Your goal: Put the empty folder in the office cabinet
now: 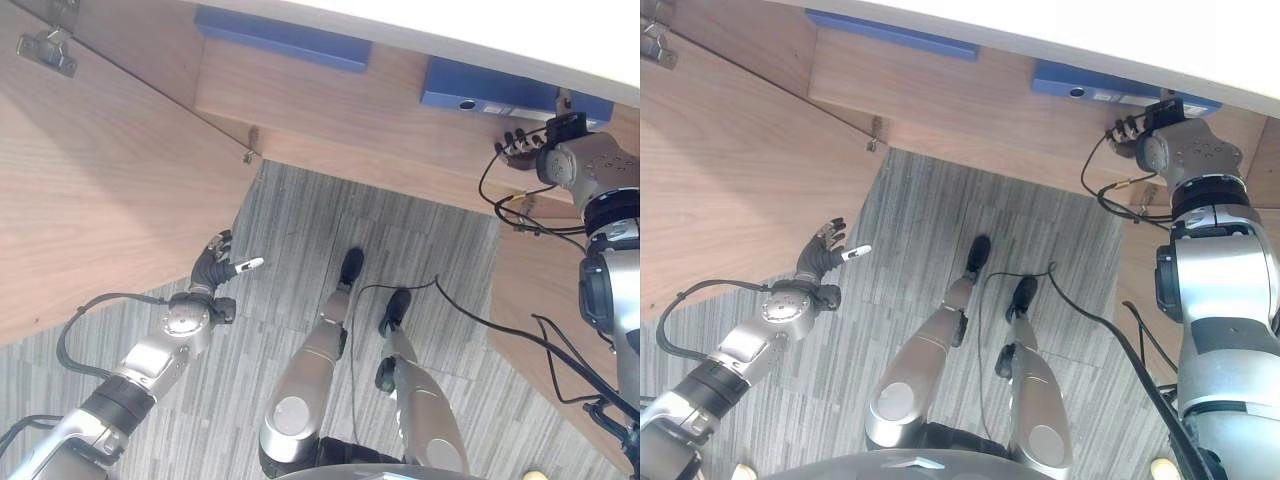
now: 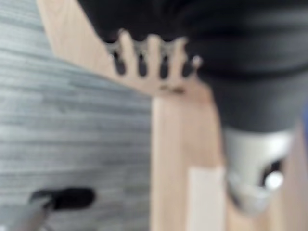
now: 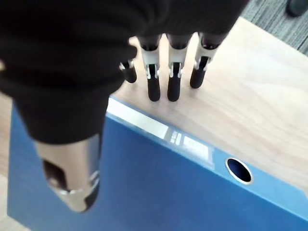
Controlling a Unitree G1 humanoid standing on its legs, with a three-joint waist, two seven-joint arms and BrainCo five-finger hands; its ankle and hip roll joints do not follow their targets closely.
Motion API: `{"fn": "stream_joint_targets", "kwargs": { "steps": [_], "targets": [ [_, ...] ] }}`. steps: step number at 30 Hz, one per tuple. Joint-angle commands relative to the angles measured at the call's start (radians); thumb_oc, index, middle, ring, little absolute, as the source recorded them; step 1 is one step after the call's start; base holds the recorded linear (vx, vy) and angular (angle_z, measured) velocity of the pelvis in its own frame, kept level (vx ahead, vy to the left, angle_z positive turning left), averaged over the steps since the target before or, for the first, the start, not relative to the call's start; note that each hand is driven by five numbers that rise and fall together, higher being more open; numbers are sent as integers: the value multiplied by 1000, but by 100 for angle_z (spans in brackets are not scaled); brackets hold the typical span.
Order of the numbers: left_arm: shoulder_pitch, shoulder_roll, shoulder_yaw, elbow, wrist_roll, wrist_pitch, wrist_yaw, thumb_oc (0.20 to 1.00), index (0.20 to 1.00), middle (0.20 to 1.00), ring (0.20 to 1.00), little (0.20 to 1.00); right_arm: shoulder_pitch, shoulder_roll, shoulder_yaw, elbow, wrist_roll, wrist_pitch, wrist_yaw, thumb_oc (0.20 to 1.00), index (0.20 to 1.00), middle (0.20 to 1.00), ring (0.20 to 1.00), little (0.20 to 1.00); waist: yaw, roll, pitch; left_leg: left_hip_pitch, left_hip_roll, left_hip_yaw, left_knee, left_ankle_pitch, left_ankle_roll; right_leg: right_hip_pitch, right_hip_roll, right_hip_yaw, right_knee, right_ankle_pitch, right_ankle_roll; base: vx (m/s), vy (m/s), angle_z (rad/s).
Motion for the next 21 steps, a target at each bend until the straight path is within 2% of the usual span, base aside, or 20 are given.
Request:
{"fn": "stream_joint_targets", "kwargs": {
  "steps": [1, 3, 7, 9, 11, 15, 18, 21],
  "targets": [
    [27, 37, 19, -35, -21, -18, 20, 1000, 1000, 1000, 1000, 1000, -20, -65, 46, 11, 56, 27, 13, 1000, 1000, 1000, 1000, 1000, 7, -36, -51, 40, 34, -3, -12, -118, -25, -46, -124, -6, -5, 90, 92, 0, 0, 0],
    [20, 41, 19, -42, -27, -13, 23, 1000, 1000, 1000, 1000, 1000, -24, -64, 50, 5, 40, 81, 97, 1000, 1000, 1000, 1000, 1000, 7, -34, -51, 38, 33, -4, -12, -116, -26, -47, -125, -7, -5, 89, 92, 0, 0, 0],
    [23, 63, 43, -57, -33, 2, -3, 1000, 1000, 1000, 1000, 1000, -12, -63, 81, -18, -79, 301, 385, 1000, 1000, 1000, 1000, 1000, 14, -34, -51, 41, 35, -7, -12, -116, -29, -45, -131, -14, -5, 90, 97, 1, -8, 0],
    [34, 77, 67, -64, -30, 10, -26, 1000, 1000, 1000, 1000, 1000, 25, -68, 107, -42, -134, 361, 524, 1000, 1000, 1000, 1000, 1000, 14, -40, -51, 41, 37, -7, -12, -112, -30, -46, -132, -18, -5, 94, 100, 13, -50, 2],
    [47, 92, 80, -73, -28, 10, -39, 1000, 1000, 1000, 1000, 1000, 45, -71, 118, -56, -191, 395, 649, 1000, 1000, 1000, 1000, 1000, 16, -44, -51, 43, 39, -7, -12, -113, -30, -43, -131, -21, -5, 94, 101, 18, -51, 6],
    [65, 122, 94, -79, -38, 5, -66, 1000, 1000, 1000, 1000, 1000, 56, -59, 161, -87, -316, 454, 817, 1000, 1000, 1000, 1000, 1000, 24, -49, -51, 51, 45, -7, -12, -117, -33, -31, -131, -28, -5, 90, 106, 6, -41, 4],
    [76, 134, 102, -86, -37, -1, -76, 1000, 1000, 1000, 1000, 1000, 56, -54, 178, -86, -337, 440, 856, 1000, 1000, 1000, 1000, 1000, 28, -51, -51, 48, 46, -8, -12, -109, -33, -33, -131, -31, -5, 96, 106, 0, -24, 2],
    [87, 141, 113, -86, -39, -8, -86, 1000, 1000, 1000, 1000, 1000, 50, -52, 181, -72, -315, 416, 822, 1000, 1000, 1000, 1000, 1000, 32, -52, -51, 47, 48, -10, -12, -107, -34, -31, -128, -33, -5, 96, 106, 0, 0, 0]
  ]
}}
